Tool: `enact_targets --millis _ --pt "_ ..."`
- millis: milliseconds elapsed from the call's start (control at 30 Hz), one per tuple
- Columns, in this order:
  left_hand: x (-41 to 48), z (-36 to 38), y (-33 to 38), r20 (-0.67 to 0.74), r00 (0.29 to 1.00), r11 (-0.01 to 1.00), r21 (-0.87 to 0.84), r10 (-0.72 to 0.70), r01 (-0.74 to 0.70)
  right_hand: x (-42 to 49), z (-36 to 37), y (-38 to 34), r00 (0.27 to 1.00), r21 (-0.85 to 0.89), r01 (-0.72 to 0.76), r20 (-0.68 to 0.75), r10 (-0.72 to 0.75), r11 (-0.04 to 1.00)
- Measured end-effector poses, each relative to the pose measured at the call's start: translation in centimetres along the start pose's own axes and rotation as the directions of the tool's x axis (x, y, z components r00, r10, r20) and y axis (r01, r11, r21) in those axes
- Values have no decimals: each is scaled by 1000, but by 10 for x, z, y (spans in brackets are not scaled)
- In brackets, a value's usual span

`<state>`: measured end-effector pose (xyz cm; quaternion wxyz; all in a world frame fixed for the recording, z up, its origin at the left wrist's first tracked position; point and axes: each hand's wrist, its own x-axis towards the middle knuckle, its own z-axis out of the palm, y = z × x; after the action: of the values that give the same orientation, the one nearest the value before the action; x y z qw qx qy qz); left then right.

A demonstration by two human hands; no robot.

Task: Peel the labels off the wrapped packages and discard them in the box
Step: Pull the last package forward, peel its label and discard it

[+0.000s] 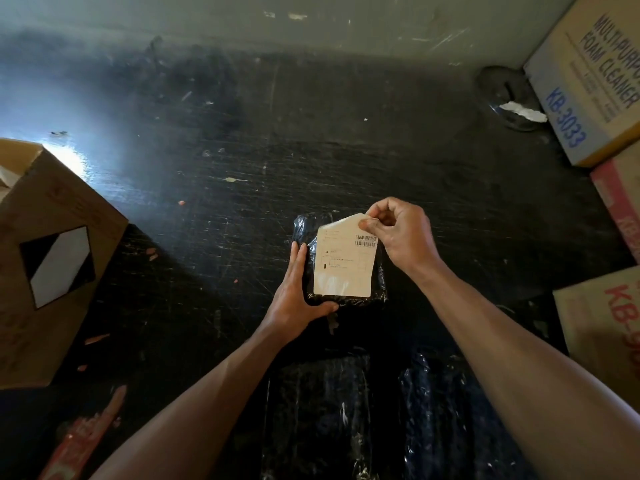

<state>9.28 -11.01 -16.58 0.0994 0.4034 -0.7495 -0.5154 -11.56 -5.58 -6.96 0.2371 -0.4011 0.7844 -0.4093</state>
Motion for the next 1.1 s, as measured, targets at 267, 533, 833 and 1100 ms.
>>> enact_targets --millis 267,533,833,1100 --pt "0 1 1 2 1000 1000 -5 1 -1 -2 -7 -5 1000 13 18 -1 -18 1000" --pt "-1 -2 -4 14 1000 1000 -1 20 -20 2 -17 -20 996 134 20 -84 -9 991" --pt "-6 -8 6 66 998 1000 -28 9 -7 15 -79 -46 979 56 65 -196 -53 996" --pt "-15 -22 26 -26 999 999 6 -34 34 -17 -107 -37 969 -35 -9 -246 0 999"
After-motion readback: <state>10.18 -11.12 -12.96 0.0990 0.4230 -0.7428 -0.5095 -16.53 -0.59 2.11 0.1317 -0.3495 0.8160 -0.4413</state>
